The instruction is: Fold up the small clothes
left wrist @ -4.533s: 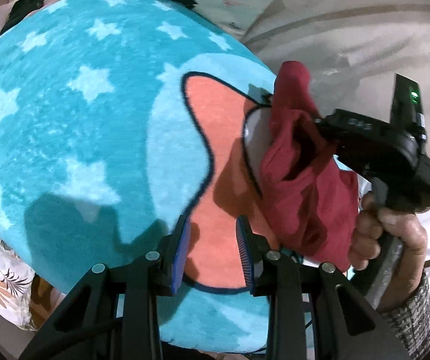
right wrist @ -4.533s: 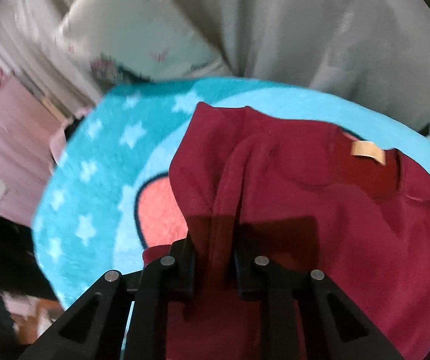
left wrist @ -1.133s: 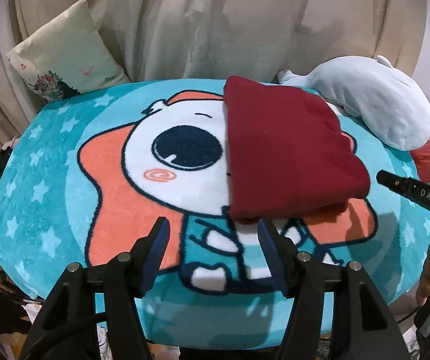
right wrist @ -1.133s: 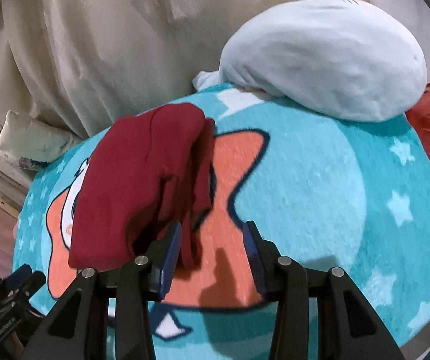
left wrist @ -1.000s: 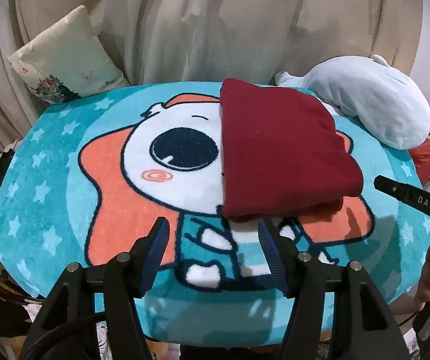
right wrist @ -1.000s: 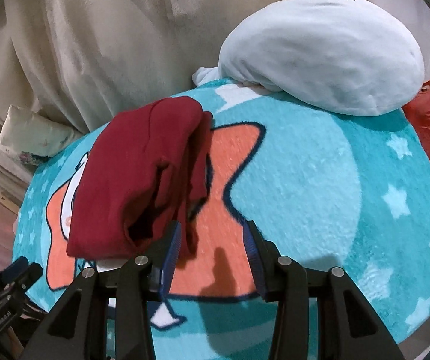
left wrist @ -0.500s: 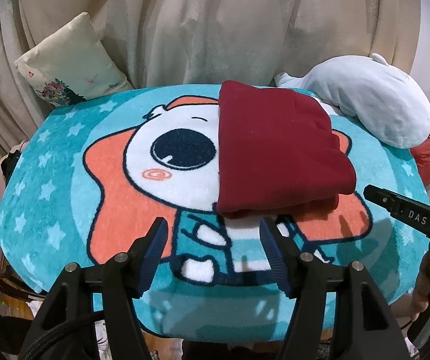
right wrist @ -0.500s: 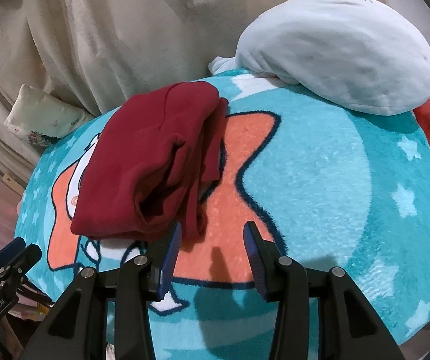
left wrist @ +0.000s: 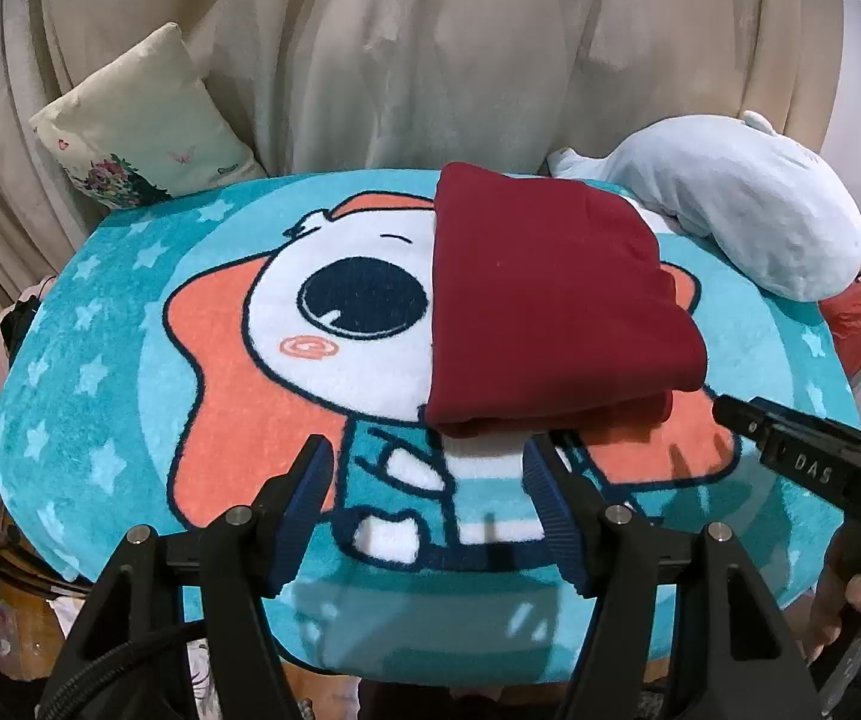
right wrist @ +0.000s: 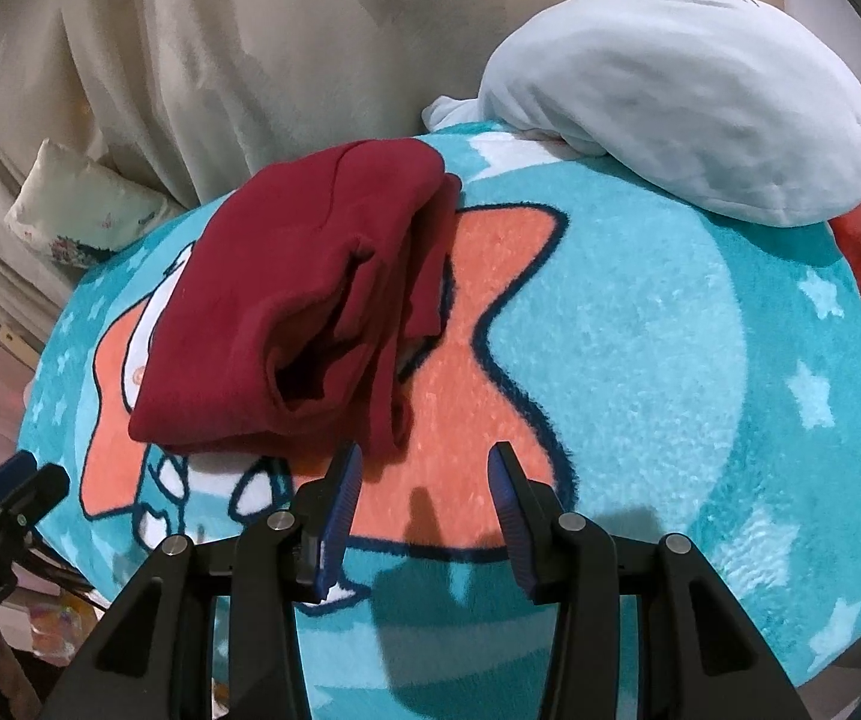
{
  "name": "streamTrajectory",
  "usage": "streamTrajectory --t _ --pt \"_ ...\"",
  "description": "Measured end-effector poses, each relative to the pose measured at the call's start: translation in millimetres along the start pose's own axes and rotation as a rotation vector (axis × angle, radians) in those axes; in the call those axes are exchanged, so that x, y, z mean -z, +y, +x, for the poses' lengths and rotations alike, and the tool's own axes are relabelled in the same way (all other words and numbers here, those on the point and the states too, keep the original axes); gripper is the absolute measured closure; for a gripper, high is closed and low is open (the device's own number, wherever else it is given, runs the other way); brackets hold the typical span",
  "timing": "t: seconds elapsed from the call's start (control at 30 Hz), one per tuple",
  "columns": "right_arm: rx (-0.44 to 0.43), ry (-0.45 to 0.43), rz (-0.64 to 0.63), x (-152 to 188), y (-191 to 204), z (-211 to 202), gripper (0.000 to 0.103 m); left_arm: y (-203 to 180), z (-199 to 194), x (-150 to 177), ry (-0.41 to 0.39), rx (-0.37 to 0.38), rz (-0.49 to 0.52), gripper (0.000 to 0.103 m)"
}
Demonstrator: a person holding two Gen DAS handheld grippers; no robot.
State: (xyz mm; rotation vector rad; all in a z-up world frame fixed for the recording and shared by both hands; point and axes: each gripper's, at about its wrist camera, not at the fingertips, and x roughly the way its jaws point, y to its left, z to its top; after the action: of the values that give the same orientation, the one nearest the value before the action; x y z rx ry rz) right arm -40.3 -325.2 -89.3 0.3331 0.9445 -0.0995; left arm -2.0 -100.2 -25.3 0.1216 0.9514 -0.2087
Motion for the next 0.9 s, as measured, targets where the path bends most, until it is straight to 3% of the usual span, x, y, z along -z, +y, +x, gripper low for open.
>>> streamTrajectory --t 0.3,0.43,0.73,0.9 --pt "0.018 -0.005 -0.042 5.0 11.0 -2.9 0.054 4.0 -9.9 -0.2 -0.044 -0.014 -0.021 0.038" --pt "0.020 -0.010 -0.048 5.8 14.1 -4.2 0.053 6.4 -22.1 0.7 -0.108 -0.046 -0.023 0.038" --pt "0.019 -0.031 -0.077 6.9 23.3 -9.5 0.053 14.5 -67.7 2.1 -0.342 -0.120 -0.051 0.011" --pt "0.015 -0.046 -0.095 6.4 28.0 -13.6 0.053 17.3 -75.1 2.5 -0.352 -0.085 -0.065 0.004"
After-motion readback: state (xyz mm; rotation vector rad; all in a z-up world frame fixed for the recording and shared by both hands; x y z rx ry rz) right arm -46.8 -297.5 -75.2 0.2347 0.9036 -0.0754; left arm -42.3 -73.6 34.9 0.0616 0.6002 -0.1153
